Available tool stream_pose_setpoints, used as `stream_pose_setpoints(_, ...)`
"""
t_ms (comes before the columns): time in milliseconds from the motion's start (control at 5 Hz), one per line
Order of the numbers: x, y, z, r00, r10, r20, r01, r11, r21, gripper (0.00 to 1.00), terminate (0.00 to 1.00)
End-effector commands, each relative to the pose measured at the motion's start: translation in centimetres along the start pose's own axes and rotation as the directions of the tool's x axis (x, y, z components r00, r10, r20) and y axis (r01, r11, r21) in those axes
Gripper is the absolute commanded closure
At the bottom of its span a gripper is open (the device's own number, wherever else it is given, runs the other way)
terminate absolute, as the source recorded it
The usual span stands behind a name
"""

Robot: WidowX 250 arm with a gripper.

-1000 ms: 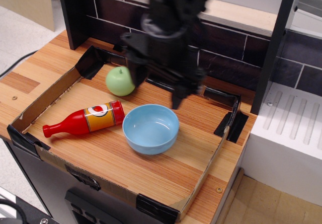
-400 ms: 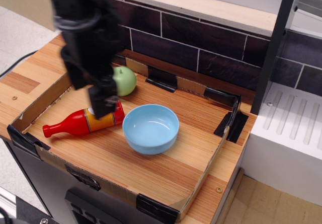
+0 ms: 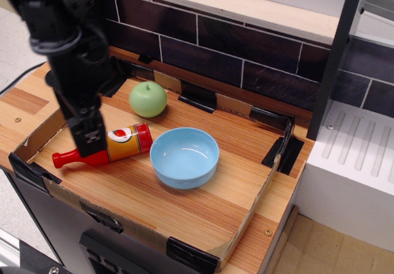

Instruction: Upright hot sauce bottle

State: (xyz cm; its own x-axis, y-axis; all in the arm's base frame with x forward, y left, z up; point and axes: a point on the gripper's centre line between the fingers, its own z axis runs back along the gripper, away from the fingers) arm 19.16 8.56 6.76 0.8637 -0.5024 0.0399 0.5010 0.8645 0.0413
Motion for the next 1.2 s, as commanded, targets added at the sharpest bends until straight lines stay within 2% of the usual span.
stream_pose_setpoints(0, -1.0, 3.1, -2.2, 0.998, -0.031, -0.054, 0.034, 0.998, 0.044, 0.0, 0.0)
stream_pose_setpoints(200, -1.3, 3.8, -3.3, 0.998, -0.04, -0.055, 0.044, 0.997, 0.069, 0.0, 0.0)
stream_pose_setpoints(400, -1.6, 4.1, -4.3, 0.995, -0.042, -0.085, 0.048, 0.996, 0.071, 0.0, 0.0)
stream_pose_setpoints(600, -1.8, 4.0, -5.4, 0.996, -0.05, -0.072, 0.056, 0.994, 0.09, 0.0, 0.0)
stream_pose_setpoints(800, -1.9, 3.8, -5.8, 0.997, -0.051, -0.061, 0.056, 0.995, 0.083, 0.0, 0.0)
stream_pose_setpoints(1000, -2.0, 3.4, -5.8, 0.997, -0.053, -0.052, 0.057, 0.995, 0.08, 1.0, 0.0)
